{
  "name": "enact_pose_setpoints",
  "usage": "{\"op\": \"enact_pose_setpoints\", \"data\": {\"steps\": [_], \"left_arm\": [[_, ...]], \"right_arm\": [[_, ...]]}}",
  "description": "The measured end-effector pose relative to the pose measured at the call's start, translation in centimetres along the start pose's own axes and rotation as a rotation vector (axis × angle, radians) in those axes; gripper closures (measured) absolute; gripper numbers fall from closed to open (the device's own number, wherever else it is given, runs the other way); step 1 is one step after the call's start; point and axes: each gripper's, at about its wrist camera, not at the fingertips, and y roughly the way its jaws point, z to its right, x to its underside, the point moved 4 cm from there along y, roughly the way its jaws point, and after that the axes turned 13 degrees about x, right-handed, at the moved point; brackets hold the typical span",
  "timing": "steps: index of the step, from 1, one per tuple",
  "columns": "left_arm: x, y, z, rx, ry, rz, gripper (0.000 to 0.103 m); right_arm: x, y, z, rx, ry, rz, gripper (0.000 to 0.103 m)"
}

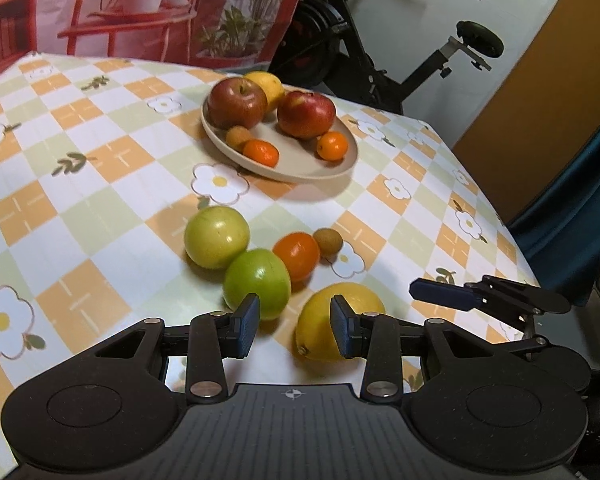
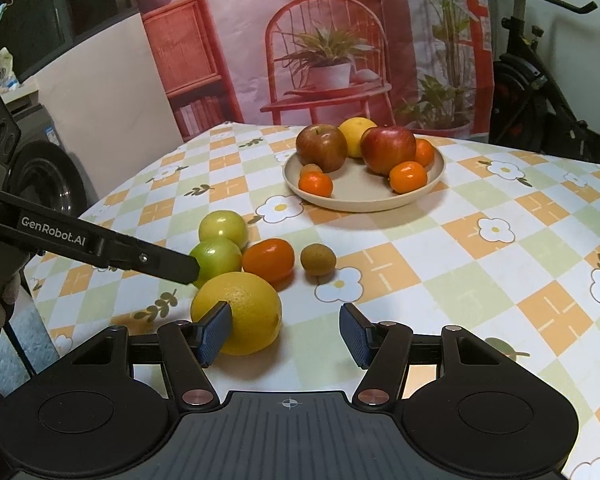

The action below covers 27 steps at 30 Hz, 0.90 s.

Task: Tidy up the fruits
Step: 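Close the left gripper around the yellow grapefruit while the right gripper braces it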

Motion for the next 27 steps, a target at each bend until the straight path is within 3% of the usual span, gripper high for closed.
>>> {"op": "enact_pose_setpoints", "data": {"steps": [13,27], "left_arm": [[0.2,0.8,-0.3,0.052,-0.047,-0.015,0.063],[-0.3,2.8,0.6,0.153,-0.059,-0.052,0.061]], "right_arm": [[0.1,-0.1,-0.1,-0.005,-0.007,-0.008,0.048],[0.7,0.6,-1.5,-0.032,-0.161,-0.052,0.048]]}}
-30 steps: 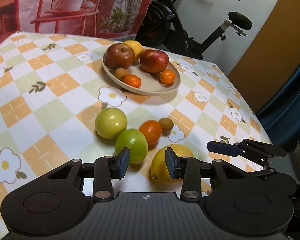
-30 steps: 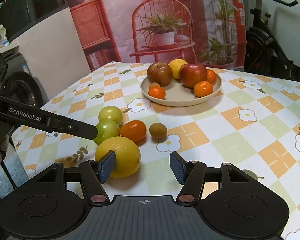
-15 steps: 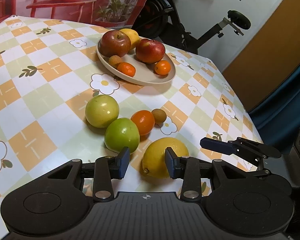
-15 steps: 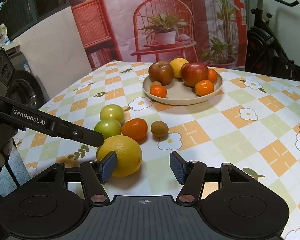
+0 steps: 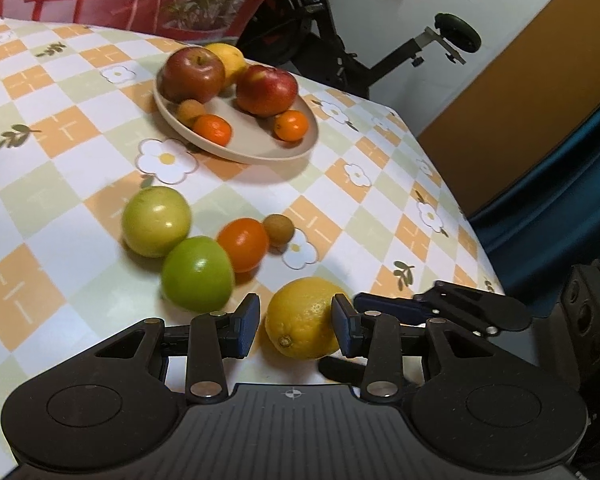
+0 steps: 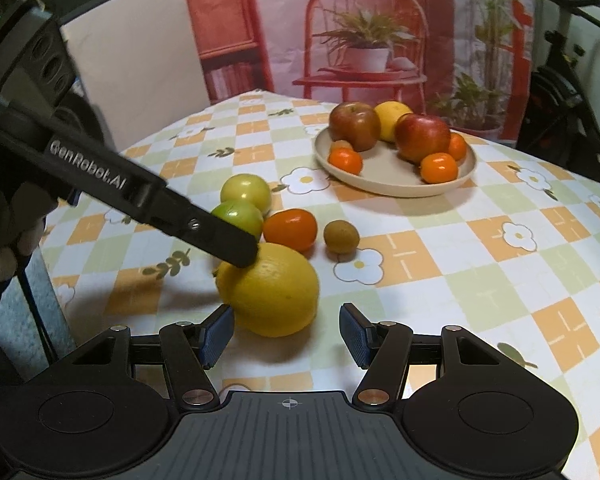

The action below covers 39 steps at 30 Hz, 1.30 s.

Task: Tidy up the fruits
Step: 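Close the left gripper around the yellow grapefruit while the right gripper braces it, then lift the yellow grapefruit with the left gripper and carry it over the plate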

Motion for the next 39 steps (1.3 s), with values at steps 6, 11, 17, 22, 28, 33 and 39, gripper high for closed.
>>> {"op": "enact_pose_setpoints", "data": {"steps": [6,11,17,22,28,33,39], "left_arm": [[-0.1,1.1,0.5,0.042,-0.004,-0.024,0.061],[-0.4,1.7,0.8,0.037,0.016,-0.03,0.061],[-0.8,2.0,0.8,0.035,0.023,-0.03,0.061],[-1.1,2.1,0.9,0.031,0.021,-0.029,0.061],[-1.7,1.5,1.8,0.031,0.05,-0.006,0.061],[-3.4,0.4,3.2,0.034,0.091,0.031,0.061],[-7.2,-1.9,5.7,0.051,0.159,0.112,0.061]], "right_arm": [[0.2,0.8,0.0,-0.01,-0.011,-0.014,0.048],[0.4,1.1,0.4,-0.024,0.014,-0.013,0.049],[0.4,1.7,1.0,-0.041,0.058,-0.01,0.05],[0.4,1.9,1.4,-0.06,0.097,-0.009,0.053],[-0.3,1.2,1.7,-0.062,0.117,0.021,0.053],[-2.3,0.0,2.3,-0.059,0.127,0.061,0.053],[-6.8,-2.2,3.6,-0.037,0.131,0.148,0.053]]}}
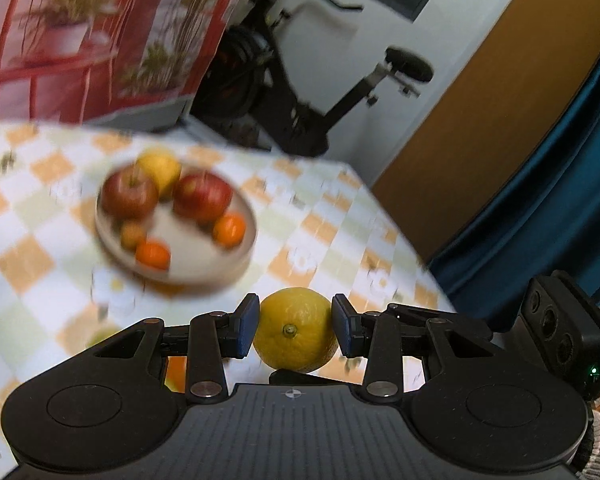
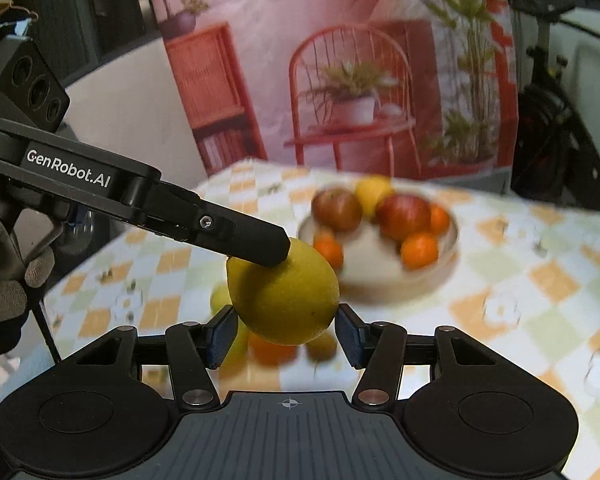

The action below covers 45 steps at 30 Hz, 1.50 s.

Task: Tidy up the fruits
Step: 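Lift the yellow grapefruit with the left gripper and carry it over the plate, then lower the grapefruit onto the plate and open the left gripper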

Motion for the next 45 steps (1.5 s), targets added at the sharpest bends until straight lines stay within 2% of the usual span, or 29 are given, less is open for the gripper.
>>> {"op": "enact_pose_setpoints", "data": {"steps": [8,14,22,34,45], "left_arm": [[-5.7,-1.8,2.4,-0.001,0.097,0.099,0.061],[-8.0,-1.0,2.1,-0.015,0.122,0.113,0.061],[-7.4,2.1,-2.6,-0.027,0.037,0.017,0.061],[-7.8,6.3,-9.6,-0.061,-0.07,-0.083,0.061],[-7.6,8.5,-12.2,-0.087,-0.086,-0.135,0.061]], "right_arm": [[-7.0,-1.2,0.9,0.014,-0.019,0.111,0.053],[-9.9,0.3,1.5,0.025,-0.045,0.135,0.053],[-8.3,6.2,2.3,0.012,-0.036,0.02,0.053],[-6.2,14.8,4.1,-0.018,0.016,-0.135,0.053],[-4.8,18.2,5.2,-0.035,0.083,-0.211,0.053]]}}
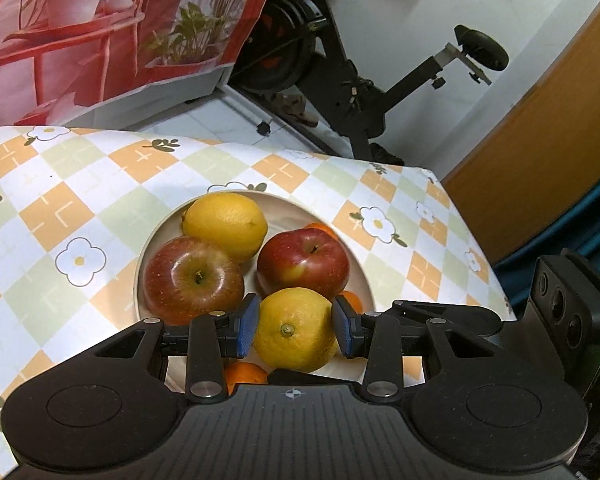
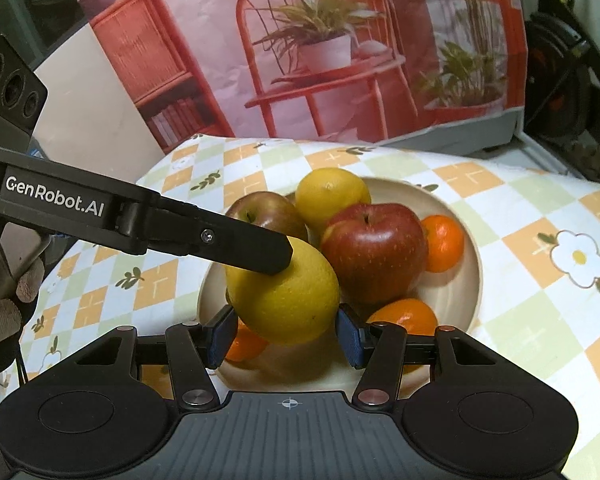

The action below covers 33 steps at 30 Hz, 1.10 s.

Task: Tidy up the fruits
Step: 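Lower the grapefruit onto the plate and open the left gripper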

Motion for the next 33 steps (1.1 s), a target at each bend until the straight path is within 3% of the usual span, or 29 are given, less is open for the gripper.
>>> {"op": "enact_pose_setpoints", "data": {"steps": [10,23,33], "left_arm": [[-0.2,-0.7,-0.5,-0.009,-0.022,0.034,0.063],[-0.8,-3.1,1.0,-0.053,0.037,0.11,0.063],[1.3,-6.9,2.4,-0.138,0.063,0.199,0.063]], "right_arm": [[-0.4,1.2,-0.3,0.002,0.022,-0.035,0.053],[-0.7,1.3,-0.5,0.023,0.084,-0.063,0.048],[-0.2,-2.8,-1.4,0.034,0.052,0.028,0.047]]}}
